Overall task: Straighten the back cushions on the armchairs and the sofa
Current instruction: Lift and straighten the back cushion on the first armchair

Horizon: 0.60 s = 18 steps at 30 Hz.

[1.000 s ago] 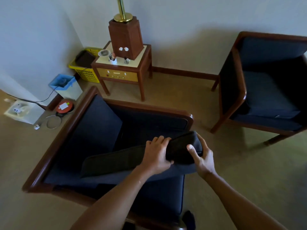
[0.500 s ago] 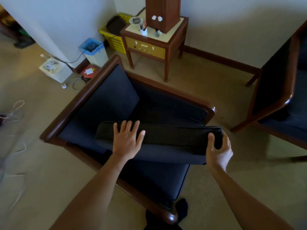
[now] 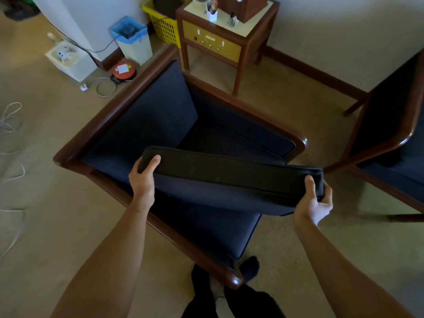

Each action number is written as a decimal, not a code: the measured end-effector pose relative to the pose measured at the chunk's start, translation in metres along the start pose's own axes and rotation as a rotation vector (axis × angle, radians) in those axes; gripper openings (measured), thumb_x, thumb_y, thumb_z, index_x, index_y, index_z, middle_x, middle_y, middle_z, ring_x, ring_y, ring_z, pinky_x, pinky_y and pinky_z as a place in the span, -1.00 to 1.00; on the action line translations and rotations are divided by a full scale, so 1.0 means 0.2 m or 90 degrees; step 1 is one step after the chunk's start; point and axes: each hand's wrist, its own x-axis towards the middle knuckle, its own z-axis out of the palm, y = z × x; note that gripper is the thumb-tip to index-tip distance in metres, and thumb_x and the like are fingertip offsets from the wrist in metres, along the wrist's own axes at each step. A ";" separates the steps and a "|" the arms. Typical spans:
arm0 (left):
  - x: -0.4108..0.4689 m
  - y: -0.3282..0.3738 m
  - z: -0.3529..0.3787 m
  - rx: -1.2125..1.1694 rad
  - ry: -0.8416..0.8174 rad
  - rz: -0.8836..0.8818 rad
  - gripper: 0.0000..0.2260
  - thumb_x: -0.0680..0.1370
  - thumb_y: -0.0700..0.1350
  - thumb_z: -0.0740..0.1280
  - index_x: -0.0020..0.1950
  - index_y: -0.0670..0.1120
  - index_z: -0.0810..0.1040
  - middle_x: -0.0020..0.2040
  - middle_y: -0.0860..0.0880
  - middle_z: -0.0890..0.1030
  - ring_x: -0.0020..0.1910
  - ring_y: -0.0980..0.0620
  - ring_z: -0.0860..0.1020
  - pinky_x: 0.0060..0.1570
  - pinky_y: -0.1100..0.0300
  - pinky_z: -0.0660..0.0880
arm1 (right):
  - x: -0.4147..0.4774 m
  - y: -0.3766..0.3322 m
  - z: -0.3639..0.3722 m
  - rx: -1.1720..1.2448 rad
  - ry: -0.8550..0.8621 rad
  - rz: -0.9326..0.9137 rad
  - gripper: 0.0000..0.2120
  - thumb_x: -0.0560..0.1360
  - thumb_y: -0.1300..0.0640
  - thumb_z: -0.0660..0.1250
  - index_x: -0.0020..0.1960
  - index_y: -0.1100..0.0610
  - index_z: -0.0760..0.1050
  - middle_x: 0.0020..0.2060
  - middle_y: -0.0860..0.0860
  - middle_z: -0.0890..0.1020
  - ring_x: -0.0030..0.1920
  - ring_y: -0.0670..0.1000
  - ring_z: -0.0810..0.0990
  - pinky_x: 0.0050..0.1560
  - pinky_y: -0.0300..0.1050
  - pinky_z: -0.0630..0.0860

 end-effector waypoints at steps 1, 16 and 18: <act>-0.01 0.00 0.01 -0.026 0.013 -0.015 -0.63 0.49 -0.04 0.61 0.28 -0.02 0.70 0.16 -0.01 0.75 0.21 -0.04 0.69 0.24 0.08 0.61 | 0.01 -0.01 0.02 0.001 0.002 0.003 -0.70 0.46 -0.13 0.45 0.12 0.00 0.64 -0.06 -0.10 0.69 -0.03 -0.13 0.65 0.16 -0.04 0.62; -0.31 -0.03 0.11 -0.218 0.317 0.033 -0.51 0.35 0.06 0.62 0.27 0.04 0.71 0.19 -0.01 0.74 0.18 -0.06 0.70 0.22 -0.06 0.63 | 0.56 -0.37 0.44 -0.073 -0.300 -0.078 -0.63 0.43 -0.25 0.39 0.12 -0.05 0.62 0.04 -0.03 0.68 0.16 0.07 0.61 0.27 0.17 0.55; -0.36 -0.05 0.14 -0.232 0.374 0.061 -0.56 0.39 0.02 0.60 0.25 -0.02 0.71 0.13 -0.05 0.75 0.11 -0.07 0.73 0.12 -0.02 0.66 | 0.61 -0.44 0.53 -0.085 -0.357 -0.104 -0.74 0.48 -0.21 0.39 0.07 -0.09 0.60 -0.10 -0.18 0.63 0.08 0.04 0.61 0.24 0.17 0.55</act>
